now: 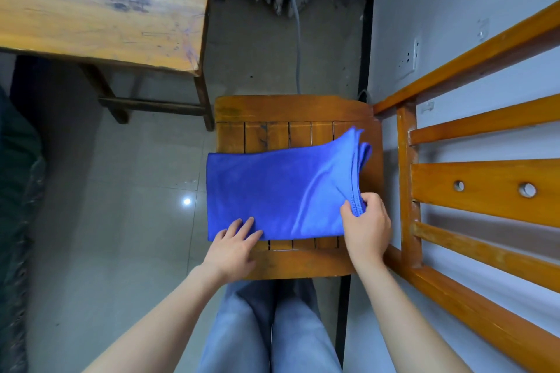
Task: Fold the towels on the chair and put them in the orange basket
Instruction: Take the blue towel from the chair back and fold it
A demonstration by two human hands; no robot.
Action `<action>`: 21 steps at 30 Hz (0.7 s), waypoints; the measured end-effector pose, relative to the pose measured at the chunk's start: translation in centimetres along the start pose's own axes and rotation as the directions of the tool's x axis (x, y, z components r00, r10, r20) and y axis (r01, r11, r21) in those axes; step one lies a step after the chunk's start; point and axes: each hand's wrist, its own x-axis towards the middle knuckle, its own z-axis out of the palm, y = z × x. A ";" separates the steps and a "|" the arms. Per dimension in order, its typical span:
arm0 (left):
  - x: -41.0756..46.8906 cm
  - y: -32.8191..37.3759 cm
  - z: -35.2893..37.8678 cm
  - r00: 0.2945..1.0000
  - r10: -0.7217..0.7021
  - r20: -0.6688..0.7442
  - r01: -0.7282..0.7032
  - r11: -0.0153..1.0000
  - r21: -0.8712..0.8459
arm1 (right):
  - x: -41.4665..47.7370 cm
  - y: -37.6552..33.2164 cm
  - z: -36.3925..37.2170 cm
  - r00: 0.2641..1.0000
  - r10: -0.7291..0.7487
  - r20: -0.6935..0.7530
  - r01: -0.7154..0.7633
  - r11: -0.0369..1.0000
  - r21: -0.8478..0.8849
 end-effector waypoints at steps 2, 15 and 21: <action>0.1 0.3 -0.2 1.000 -0.006 0.027 0.007 1.000 -0.018 | -0.2 -0.7 -0.2 0.993 0.119 0.004 -0.119 0.988 0.097; -1.1 -0.1 0.9 0.968 -0.249 0.005 0.210 0.803 -0.558 | -1.9 -0.7 -1.1 0.990 -0.102 -0.095 0.090 0.989 -0.116; -1.3 0.4 0.5 0.948 -0.319 0.015 0.146 0.392 -0.908 | -5.1 -3.8 3.2 0.956 -0.237 0.172 0.260 0.958 -0.123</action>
